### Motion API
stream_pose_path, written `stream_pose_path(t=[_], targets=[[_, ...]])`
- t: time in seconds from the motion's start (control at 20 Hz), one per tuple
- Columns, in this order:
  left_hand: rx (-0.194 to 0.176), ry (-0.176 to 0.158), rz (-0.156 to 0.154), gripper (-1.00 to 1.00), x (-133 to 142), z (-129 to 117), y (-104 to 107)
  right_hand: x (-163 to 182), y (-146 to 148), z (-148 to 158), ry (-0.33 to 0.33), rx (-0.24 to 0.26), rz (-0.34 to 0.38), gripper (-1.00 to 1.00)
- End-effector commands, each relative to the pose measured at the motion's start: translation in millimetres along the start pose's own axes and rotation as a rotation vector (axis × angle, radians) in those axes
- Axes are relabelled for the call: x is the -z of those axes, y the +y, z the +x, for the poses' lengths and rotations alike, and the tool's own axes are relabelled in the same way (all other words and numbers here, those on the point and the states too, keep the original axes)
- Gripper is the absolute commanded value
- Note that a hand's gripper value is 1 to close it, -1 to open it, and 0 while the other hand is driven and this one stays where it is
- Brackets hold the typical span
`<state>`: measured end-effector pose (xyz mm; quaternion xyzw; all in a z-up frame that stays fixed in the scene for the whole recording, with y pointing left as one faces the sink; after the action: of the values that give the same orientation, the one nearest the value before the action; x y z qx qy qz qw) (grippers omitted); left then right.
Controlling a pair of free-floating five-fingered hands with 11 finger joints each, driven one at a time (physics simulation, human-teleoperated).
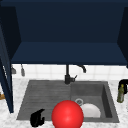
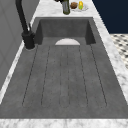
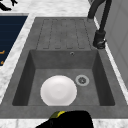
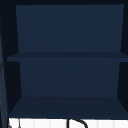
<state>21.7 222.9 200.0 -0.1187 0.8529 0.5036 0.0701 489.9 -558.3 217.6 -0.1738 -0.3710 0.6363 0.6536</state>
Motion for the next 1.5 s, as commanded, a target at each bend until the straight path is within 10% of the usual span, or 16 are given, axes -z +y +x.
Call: stream_pose_path(t=[0.0,0.5,1.15,1.2,1.45], targets=[[0.0,0.0,0.0,0.0,0.0,0.0,0.0,17.0,20.3,-11.7,0.0,-0.009,-0.023,1.0],[0.0,0.0,0.0,0.0,0.0,0.0,0.0,-18.5,46.1,-13.7,-0.036,-0.002,-0.152,1.0],[0.0,0.0,0.0,0.0,0.0,0.0,0.0,-21.4,23.4,-6.9,-0.03,0.016,-0.121,1.0],[0.0,0.0,0.0,0.0,0.0,0.0,0.0,-19.2,20.7,-8.2,-0.028,0.018,-0.111,-1.0],[0.0,0.0,0.0,0.0,0.0,0.0,0.0,-27.3,-5.8,-2.9,-0.016,0.013,-0.06,-1.0]])
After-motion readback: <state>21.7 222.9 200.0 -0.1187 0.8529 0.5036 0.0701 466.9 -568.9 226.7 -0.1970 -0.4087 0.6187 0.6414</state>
